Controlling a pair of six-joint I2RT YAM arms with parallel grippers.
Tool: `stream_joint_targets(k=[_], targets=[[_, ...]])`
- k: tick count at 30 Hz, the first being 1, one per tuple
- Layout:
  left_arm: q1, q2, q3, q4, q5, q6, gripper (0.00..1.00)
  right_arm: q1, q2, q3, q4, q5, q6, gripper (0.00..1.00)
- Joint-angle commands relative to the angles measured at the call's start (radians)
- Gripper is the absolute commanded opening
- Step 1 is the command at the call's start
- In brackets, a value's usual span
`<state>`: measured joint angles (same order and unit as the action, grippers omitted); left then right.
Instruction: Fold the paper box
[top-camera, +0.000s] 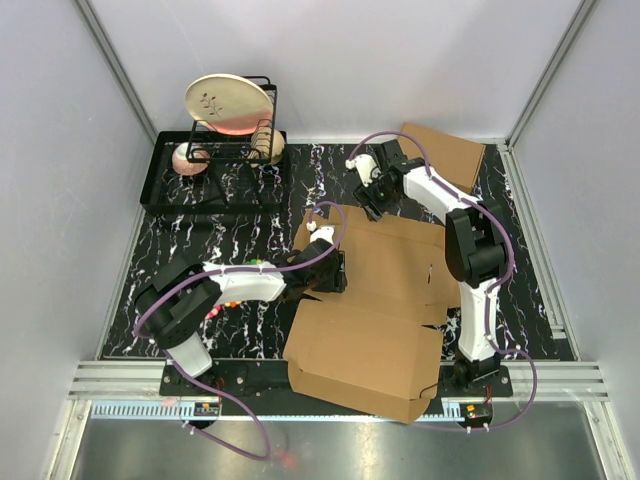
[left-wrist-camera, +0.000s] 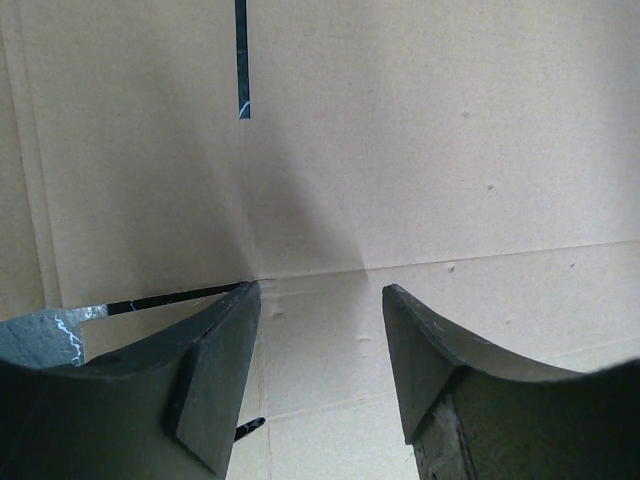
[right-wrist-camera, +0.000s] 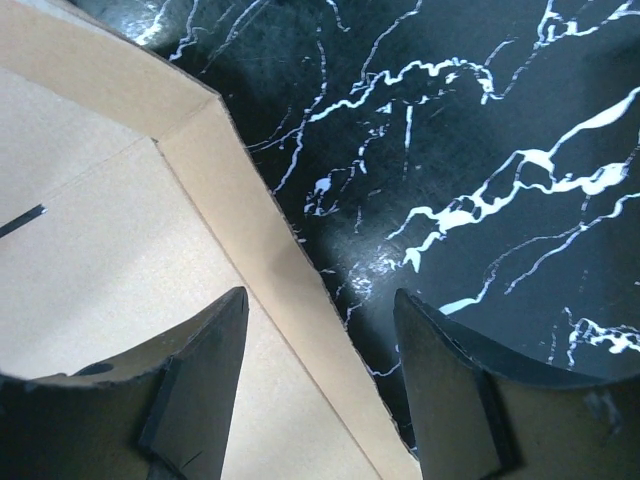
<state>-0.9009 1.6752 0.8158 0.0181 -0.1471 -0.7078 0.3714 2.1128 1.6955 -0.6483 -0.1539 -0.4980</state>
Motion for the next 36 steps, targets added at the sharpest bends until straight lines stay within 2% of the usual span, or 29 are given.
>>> stream_joint_targets(k=[1,8,14,21,22,30,33,36], targets=[[0.005,0.095,-0.069,-0.204,-0.026,0.014,0.60,0.000,0.016,-0.011,-0.036,-0.085,0.018,0.67],[0.005,0.092,-0.070,-0.199,-0.026,0.013,0.60,0.000,0.045,-0.033,-0.063,-0.130,0.039,0.65],[0.003,0.103,-0.058,-0.199,-0.022,0.014,0.60,0.003,0.024,-0.057,-0.076,-0.119,0.070,0.58],[0.003,0.093,-0.050,-0.204,-0.026,0.011,0.60,0.003,-0.074,-0.155,-0.057,-0.058,0.072,0.32],[0.003,0.090,-0.049,-0.208,-0.028,0.011,0.60,0.003,-0.097,-0.174,-0.056,-0.055,0.075,0.26],[0.003,0.052,-0.027,-0.236,-0.062,0.010,0.60,0.055,-0.237,-0.298,-0.056,-0.012,0.137,0.15],[0.003,0.026,-0.017,-0.247,-0.077,0.005,0.60,0.083,-0.289,-0.347,-0.030,0.031,0.200,0.03],[0.005,-0.012,0.008,-0.276,-0.089,0.005,0.60,0.101,-0.315,-0.367,-0.021,0.120,0.258,0.00]])
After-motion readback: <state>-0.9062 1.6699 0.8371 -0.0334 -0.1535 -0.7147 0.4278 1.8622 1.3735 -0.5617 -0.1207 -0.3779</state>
